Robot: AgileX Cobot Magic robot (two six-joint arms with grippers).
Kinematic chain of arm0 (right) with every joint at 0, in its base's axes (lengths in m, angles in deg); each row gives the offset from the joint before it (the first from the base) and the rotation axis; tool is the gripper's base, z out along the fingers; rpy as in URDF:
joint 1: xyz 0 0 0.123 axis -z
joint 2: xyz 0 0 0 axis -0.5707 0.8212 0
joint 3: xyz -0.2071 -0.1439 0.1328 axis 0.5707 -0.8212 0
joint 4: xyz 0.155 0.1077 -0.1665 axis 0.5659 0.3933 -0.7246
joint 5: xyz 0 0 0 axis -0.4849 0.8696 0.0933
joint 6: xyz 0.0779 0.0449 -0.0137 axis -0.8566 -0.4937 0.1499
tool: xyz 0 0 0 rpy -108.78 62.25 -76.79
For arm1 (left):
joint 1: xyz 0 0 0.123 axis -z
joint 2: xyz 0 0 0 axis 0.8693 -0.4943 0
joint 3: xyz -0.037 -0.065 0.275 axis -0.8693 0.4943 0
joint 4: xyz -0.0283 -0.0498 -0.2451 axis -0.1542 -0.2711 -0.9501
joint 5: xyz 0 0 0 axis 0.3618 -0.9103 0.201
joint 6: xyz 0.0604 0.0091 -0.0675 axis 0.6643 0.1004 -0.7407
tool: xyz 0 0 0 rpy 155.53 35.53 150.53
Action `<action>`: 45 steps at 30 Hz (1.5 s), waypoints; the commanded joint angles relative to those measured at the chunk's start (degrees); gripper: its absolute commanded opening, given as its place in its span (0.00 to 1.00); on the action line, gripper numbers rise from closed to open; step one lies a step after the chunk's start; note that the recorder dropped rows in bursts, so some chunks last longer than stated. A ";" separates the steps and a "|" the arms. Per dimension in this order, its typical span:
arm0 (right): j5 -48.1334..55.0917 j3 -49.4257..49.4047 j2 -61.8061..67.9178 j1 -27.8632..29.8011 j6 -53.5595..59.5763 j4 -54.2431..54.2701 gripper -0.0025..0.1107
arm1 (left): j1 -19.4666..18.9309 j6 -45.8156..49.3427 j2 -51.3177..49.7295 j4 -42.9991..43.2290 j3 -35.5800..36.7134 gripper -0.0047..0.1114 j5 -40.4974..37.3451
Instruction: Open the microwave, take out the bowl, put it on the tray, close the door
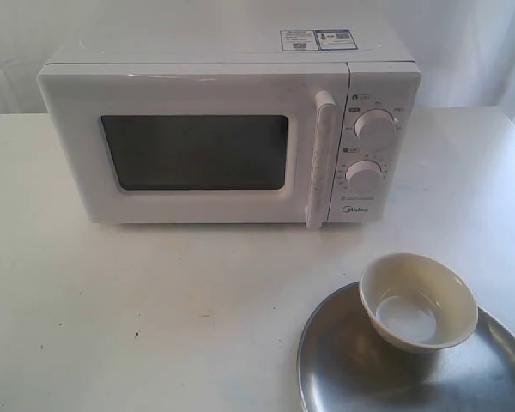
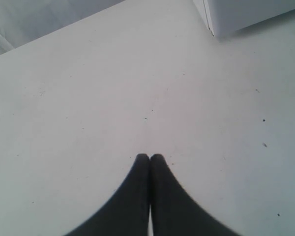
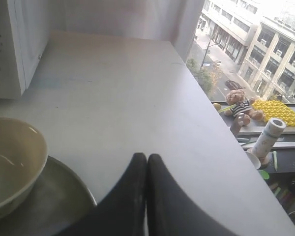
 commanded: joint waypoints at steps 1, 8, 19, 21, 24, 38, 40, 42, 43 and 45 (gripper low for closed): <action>-0.26 -0.09 -0.37 0.46 4.00 0.22 0.02 | 0.01 -0.19 0.12 -0.10 -0.14 0.04 0.08; -0.22 -0.09 -0.37 0.46 0.60 0.22 0.02 | 0.01 -0.19 0.12 -0.10 -0.14 0.04 0.08; 0.35 -0.09 -0.37 0.46 -0.52 0.32 0.02 | 0.01 -0.19 0.12 -0.10 -0.14 0.04 0.08; 0.35 -0.09 -0.37 0.46 -0.52 0.32 0.02 | 0.01 -0.19 0.12 -0.10 -0.14 0.04 0.08; 0.35 -0.09 -0.37 0.46 -0.52 0.32 0.02 | 0.01 -0.19 0.12 -0.10 -0.14 0.04 0.08; 0.45 -0.09 -0.37 0.46 -0.52 0.32 0.02 | 0.01 -0.19 0.12 -0.10 -0.14 0.04 0.08; 0.45 -0.09 -0.37 0.46 -0.52 0.32 0.02 | 0.01 -0.19 0.12 -0.10 -0.14 0.04 0.08; 0.45 -0.09 -0.37 0.46 -0.52 0.32 0.02 | 0.01 -0.19 0.12 -0.10 -0.14 0.04 0.08; 0.45 -0.09 -0.37 0.46 -0.52 0.32 0.02 | 0.01 -0.19 0.12 -0.10 -0.14 0.04 0.08; 0.45 -0.09 -0.37 0.36 -0.52 0.32 0.02 | 0.01 -0.19 0.12 -0.10 -0.14 0.04 0.08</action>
